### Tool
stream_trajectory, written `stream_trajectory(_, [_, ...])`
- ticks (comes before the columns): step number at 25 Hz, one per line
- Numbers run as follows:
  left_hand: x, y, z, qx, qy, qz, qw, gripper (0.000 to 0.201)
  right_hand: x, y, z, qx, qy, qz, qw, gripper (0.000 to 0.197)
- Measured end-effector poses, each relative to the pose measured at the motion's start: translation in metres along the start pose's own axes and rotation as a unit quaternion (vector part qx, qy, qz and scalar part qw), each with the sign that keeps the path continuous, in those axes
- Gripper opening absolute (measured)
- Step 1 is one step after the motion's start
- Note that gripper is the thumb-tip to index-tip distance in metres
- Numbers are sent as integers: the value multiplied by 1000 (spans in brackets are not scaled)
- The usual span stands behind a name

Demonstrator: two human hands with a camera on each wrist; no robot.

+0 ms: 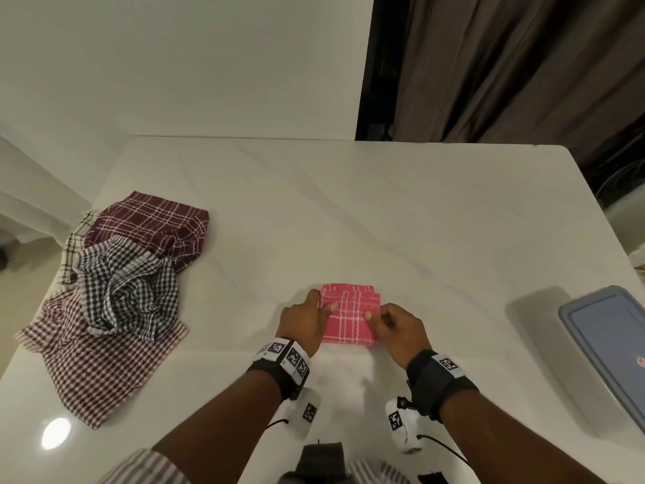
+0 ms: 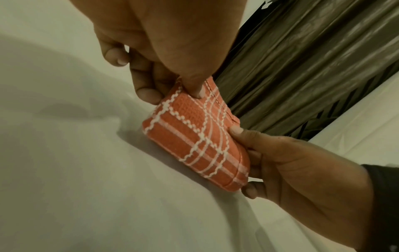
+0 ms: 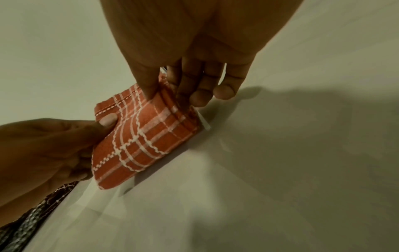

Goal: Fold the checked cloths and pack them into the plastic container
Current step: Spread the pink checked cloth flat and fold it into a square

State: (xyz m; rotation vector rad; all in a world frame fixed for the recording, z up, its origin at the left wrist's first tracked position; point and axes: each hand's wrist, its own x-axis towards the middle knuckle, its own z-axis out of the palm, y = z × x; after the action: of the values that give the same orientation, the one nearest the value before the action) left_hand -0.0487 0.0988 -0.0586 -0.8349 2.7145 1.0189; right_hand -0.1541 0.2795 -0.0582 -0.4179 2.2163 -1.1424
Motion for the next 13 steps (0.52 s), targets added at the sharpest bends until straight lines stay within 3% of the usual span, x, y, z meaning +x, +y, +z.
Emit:
stream_trajectory(4, [17, 8, 2, 57, -27, -12, 998, 44, 8, -2, 4, -42, 14, 30, 999, 24])
stream_trajectory(6, [17, 5, 4, 78, 8, -10, 997, 42, 10, -2, 7, -40, 22, 9, 999, 30])
stream_trajectory(9, [10, -2, 15, 127, 104, 86, 983, 53, 11, 3, 14, -180, 73, -112, 974, 56])
stream_trajectory(11, [5, -5, 22, 155, 96, 164, 969, 57, 11, 1, 22, -290, 63, -182, 937, 61])
stream_trajectory(13, [6, -10, 29, 190, 51, 181, 964, 62, 13, 2, 29, -354, 4, -189, 916, 65])
